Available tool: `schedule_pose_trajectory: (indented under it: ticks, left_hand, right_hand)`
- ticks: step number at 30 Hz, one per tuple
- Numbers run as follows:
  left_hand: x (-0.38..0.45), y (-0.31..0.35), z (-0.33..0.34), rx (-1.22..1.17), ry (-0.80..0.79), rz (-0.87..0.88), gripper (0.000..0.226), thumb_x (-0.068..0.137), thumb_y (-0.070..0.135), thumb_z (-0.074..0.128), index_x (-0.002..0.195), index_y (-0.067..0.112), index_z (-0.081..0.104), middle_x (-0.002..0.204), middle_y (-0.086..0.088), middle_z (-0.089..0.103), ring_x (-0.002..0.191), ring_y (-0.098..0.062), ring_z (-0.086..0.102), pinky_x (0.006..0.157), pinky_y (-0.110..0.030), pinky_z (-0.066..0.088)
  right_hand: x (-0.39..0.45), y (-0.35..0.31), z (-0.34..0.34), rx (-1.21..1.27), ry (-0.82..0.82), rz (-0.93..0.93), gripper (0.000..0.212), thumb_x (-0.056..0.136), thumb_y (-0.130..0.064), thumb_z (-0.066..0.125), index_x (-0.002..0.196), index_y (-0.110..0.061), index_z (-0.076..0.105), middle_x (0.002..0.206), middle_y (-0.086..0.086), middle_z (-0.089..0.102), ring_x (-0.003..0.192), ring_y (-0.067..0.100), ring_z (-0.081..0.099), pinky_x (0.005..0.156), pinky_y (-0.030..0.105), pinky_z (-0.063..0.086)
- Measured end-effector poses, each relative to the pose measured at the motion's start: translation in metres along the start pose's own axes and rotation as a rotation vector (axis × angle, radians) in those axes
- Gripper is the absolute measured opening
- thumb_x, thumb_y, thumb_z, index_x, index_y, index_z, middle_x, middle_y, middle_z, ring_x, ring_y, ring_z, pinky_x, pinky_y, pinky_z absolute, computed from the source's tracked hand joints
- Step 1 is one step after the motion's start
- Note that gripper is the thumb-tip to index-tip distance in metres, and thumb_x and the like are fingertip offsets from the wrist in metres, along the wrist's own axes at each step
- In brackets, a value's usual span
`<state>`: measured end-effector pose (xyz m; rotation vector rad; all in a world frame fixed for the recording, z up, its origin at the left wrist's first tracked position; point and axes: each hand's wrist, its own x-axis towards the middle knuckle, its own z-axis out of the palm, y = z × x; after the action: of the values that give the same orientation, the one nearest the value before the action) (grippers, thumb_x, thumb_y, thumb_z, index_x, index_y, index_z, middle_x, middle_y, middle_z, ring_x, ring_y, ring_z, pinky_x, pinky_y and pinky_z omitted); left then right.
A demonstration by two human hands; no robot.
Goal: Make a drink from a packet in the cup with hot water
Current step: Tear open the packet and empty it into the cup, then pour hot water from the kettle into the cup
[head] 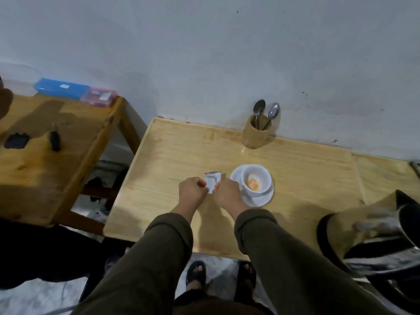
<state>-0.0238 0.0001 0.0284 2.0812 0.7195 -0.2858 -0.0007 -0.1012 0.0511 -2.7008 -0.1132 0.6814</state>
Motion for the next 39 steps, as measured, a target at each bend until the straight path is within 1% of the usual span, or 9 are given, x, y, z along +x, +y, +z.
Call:
schedule_pose_trajectory:
  ticks: [4,9,12,15,20,24,30,35,39]
  left_hand:
    - [0.006,-0.014,0.007,0.042,-0.031,0.017,0.020,0.082,0.014,0.063,0.095,0.003,0.072,0.103,-0.016,0.072,0.104,-0.028,0.063,0.078,-0.023,0.041]
    - [0.009,-0.018,0.013,0.118,-0.049,0.078,0.025,0.085,0.013,0.061,0.106,0.002,0.069,0.112,-0.018,0.067,0.106,-0.031,0.061,0.086,-0.030,0.045]
    - [0.006,-0.014,0.015,0.133,-0.033,0.077,0.025,0.088,0.016,0.058,0.109,0.004,0.068,0.113,-0.016,0.068,0.107,-0.031,0.062,0.085,-0.031,0.046]
    - [0.000,-0.007,0.019,0.162,-0.003,0.074,0.030,0.091,0.021,0.055,0.115,0.006,0.064,0.117,-0.016,0.068,0.112,-0.032,0.060,0.087,-0.033,0.047]
    - [-0.014,0.001,0.032,0.149,-0.013,0.103,0.039,0.091,0.020,0.052,0.128,0.006,0.055,0.128,-0.019,0.057,0.120,-0.034,0.053,0.094,-0.037,0.044]
    - [-0.039,0.006,0.053,0.138,-0.038,0.152,0.040,0.091,0.018,0.050,0.129,0.005,0.052,0.129,-0.019,0.054,0.121,-0.034,0.051,0.097,-0.038,0.043]
    - [-0.078,0.014,0.097,0.160,-0.050,0.198,0.042,0.094,0.016,0.050,0.131,-0.003,0.046,0.131,-0.024,0.054,0.124,-0.037,0.047,0.100,-0.037,0.037]
    - [-0.090,0.030,0.126,0.187,-0.162,0.123,0.067,0.094,0.028,0.048,0.152,0.007,0.021,0.148,-0.023,0.041,0.135,-0.040,0.041,0.110,-0.042,0.035]
    - [-0.094,0.043,0.142,0.189,-0.184,0.036,0.077,0.094,0.026,0.048,0.155,0.010,0.005,0.158,-0.020,0.027,0.142,-0.039,0.033,0.114,-0.042,0.030]
  right_hand:
    - [-0.001,-0.002,0.010,-0.034,-0.056,0.031,0.030,0.094,-0.019,0.044,0.116,-0.004,0.059,0.124,0.015,0.061,0.114,0.030,0.055,0.091,0.031,0.043]
    - [-0.009,-0.004,0.009,0.040,-0.041,0.035,0.033,0.094,-0.020,0.046,0.119,-0.002,0.058,0.128,0.015,0.059,0.119,0.028,0.053,0.098,0.033,0.041]
    - [-0.017,-0.003,0.001,0.140,0.022,0.046,0.033,0.092,-0.019,0.050,0.115,0.001,0.061,0.125,0.017,0.061,0.116,0.031,0.054,0.099,0.037,0.041]
    - [-0.024,0.001,-0.007,0.231,0.085,0.059,0.033,0.090,-0.017,0.051,0.118,-0.004,0.061,0.126,0.014,0.060,0.117,0.029,0.055,0.098,0.034,0.041]
    - [-0.035,0.016,-0.023,0.352,0.222,0.064,0.030,0.089,-0.016,0.052,0.116,-0.009,0.063,0.121,0.010,0.065,0.112,0.025,0.058,0.095,0.030,0.043]
    - [-0.056,0.036,-0.045,0.408,0.373,0.008,0.028,0.090,-0.015,0.051,0.114,-0.010,0.064,0.120,0.009,0.063,0.107,0.025,0.060,0.088,0.025,0.042]
    - [-0.112,0.100,-0.080,0.416,0.638,-0.087,0.022,0.087,-0.012,0.056,0.106,-0.012,0.066,0.114,0.007,0.060,0.091,0.024,0.064,0.080,0.028,0.047]
    - [-0.161,0.163,-0.106,0.324,0.809,-0.091,0.025,0.089,-0.016,0.054,0.111,-0.014,0.064,0.117,0.004,0.055,0.098,0.017,0.058,0.077,0.017,0.036]
    - [-0.195,0.208,-0.118,0.240,0.892,-0.087,0.026,0.089,-0.017,0.052,0.110,-0.010,0.064,0.116,0.008,0.053,0.109,0.020,0.050,0.089,0.024,0.041]
